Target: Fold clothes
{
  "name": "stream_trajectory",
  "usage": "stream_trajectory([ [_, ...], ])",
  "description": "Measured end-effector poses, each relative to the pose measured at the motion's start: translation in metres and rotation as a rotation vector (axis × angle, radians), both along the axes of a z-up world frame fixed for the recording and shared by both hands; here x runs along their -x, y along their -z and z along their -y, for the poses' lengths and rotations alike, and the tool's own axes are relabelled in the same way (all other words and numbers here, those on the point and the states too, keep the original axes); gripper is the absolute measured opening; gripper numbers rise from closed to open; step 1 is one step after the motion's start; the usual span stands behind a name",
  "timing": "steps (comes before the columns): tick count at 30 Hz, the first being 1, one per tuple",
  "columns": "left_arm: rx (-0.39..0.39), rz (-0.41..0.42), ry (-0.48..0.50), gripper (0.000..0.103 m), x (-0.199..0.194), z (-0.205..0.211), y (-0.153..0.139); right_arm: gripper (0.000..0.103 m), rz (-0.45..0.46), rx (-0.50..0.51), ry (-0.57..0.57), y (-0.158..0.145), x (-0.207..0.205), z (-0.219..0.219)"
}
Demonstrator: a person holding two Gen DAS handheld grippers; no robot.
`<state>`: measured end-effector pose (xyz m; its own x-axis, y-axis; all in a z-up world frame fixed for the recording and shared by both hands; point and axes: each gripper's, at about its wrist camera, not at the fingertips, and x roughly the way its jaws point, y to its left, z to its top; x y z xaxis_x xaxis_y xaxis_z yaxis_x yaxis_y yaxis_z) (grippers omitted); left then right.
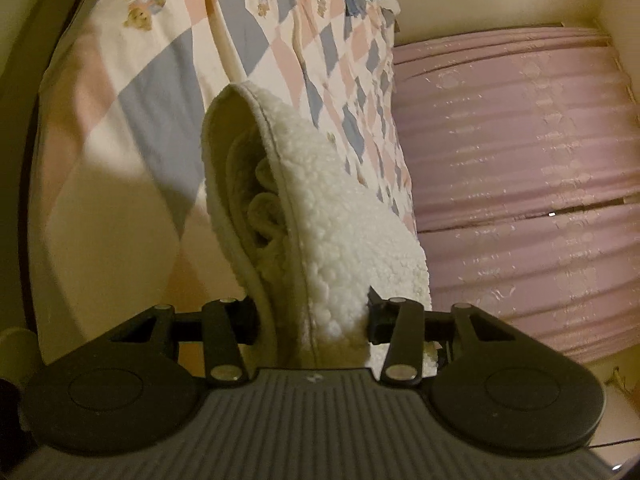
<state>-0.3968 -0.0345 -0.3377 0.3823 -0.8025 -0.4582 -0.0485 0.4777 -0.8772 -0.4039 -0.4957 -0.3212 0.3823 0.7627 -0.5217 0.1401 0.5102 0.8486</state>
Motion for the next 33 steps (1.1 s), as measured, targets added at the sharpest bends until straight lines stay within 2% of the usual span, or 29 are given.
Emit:
stream_trajectory([
  [11, 0.008, 0.018, 0.026, 0.041, 0.132, 0.006, -0.030, 0.036, 0.018, 0.011, 0.017, -0.043, 0.131, 0.005],
  [15, 0.002, 0.076, 0.036, 0.041, 0.188, 0.016, -0.040, 0.036, 0.053, 0.011, 0.040, -0.051, 0.192, 0.016],
  [18, 0.003, 0.116, 0.019, 0.041, 0.237, 0.021, -0.045, 0.036, 0.088, 0.020, 0.033, -0.059, 0.235, 0.022],
  [25, 0.007, 0.149, -0.037, 0.041, 0.349, 0.040, -0.069, 0.036, 0.155, 0.049, -0.021, -0.094, 0.323, 0.040],
  [31, 0.005, 0.138, -0.035, 0.041, 0.403, 0.073, -0.093, 0.036, 0.142, 0.054, -0.024, -0.121, 0.380, 0.071],
  [33, 0.009, 0.134, -0.034, 0.041, 0.413, 0.087, -0.094, 0.036, 0.130, 0.063, -0.022, -0.126, 0.393, 0.083],
])
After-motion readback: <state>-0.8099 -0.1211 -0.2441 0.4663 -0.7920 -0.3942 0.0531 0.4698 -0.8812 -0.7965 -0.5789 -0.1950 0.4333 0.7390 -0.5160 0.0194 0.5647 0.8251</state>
